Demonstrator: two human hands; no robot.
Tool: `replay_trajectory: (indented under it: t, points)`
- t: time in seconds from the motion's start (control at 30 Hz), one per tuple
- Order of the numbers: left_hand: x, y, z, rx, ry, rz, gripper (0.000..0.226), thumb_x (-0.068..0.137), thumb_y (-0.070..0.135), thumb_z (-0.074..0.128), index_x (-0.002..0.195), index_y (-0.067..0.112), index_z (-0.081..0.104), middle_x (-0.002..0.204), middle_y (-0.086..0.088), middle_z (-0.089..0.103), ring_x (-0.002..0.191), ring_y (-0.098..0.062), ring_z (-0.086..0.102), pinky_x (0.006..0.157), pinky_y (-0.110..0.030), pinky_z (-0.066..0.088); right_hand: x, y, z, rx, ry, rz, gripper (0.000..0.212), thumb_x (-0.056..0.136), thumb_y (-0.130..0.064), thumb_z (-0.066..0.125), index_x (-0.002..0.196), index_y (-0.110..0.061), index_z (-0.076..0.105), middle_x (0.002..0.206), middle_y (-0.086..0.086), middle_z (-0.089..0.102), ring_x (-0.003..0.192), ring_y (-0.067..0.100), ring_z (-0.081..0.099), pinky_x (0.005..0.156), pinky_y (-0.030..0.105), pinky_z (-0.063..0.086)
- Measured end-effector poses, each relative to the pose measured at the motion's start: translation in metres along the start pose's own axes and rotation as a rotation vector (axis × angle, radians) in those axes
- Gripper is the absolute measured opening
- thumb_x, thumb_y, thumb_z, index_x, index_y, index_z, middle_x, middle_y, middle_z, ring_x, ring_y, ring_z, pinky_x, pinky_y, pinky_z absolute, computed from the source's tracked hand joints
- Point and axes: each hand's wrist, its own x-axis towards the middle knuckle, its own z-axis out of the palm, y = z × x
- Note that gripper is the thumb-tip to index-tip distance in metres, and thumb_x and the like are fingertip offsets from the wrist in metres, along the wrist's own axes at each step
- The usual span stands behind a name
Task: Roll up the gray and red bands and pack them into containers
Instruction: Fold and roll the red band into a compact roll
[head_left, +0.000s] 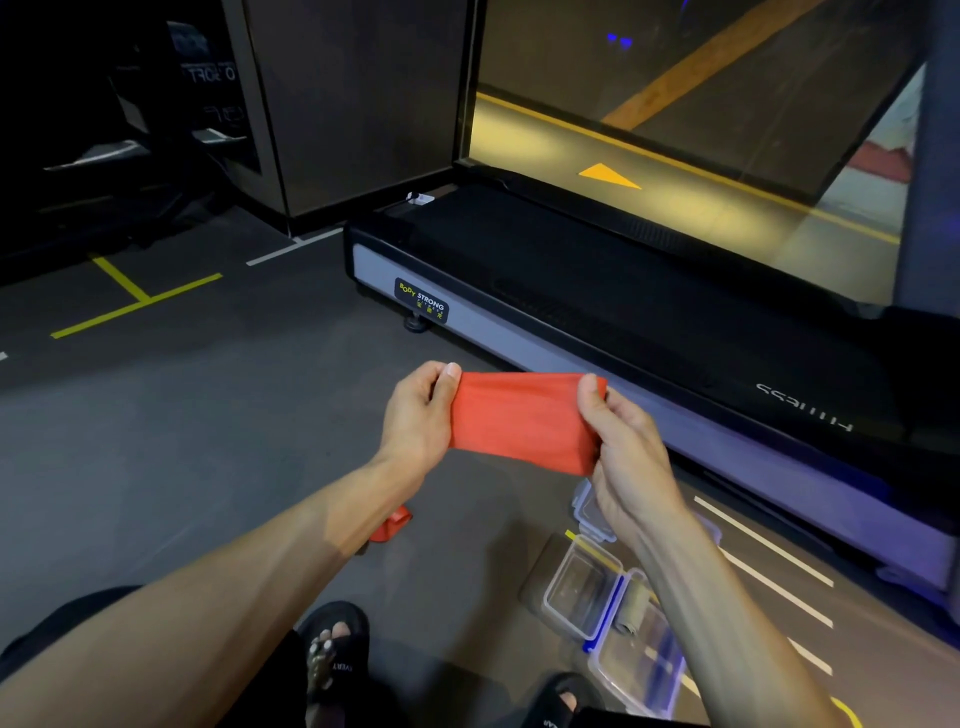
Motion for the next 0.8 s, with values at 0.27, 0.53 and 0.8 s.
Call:
replay_trajectory:
  t: [0.27, 0.53, 0.8]
  points:
    - [-0.002, 0.000, 0.003, 0.027, -0.008, 0.027, 0.034, 0.107, 0.032, 0.048, 0.076, 0.018, 0.054, 0.060, 0.016, 0.044, 0.060, -0.006, 0.039, 0.061, -0.032, 0.036, -0.005, -0.008, 0.000, 0.127, -0.029, 0.045, 0.048, 0.094, -0.029, 0.062, 0.120, 0.010, 0.065, 0.125, 0.029, 0.067, 0.110, 0.031, 0.063, 0.111, 0.059, 0.045]
    - [-0.005, 0.005, 0.008, 0.029, -0.018, 0.069, 0.034, 0.107, 0.032, 0.047, 0.080, 0.012, 0.054, 0.063, 0.014, 0.043, 0.060, -0.006, 0.038, 0.061, -0.033, 0.037, -0.001, -0.007, 0.005, 0.182, 0.025, 0.145, 0.041, 0.107, -0.030, 0.049, 0.121, 0.004, 0.066, 0.115, 0.018, 0.074, 0.112, 0.029, 0.070, 0.104, 0.052, 0.052]
    - [-0.009, 0.006, 0.014, 0.031, -0.051, 0.083, 0.034, 0.108, 0.030, 0.046, 0.083, 0.009, 0.055, 0.065, 0.011, 0.043, 0.061, -0.006, 0.039, 0.061, -0.031, 0.035, -0.007, -0.006, 0.007, 0.088, -0.046, 0.115, 0.063, 0.082, -0.038, 0.073, 0.122, 0.010, 0.063, 0.104, 0.018, 0.076, 0.091, 0.025, 0.075, 0.079, 0.036, 0.063]
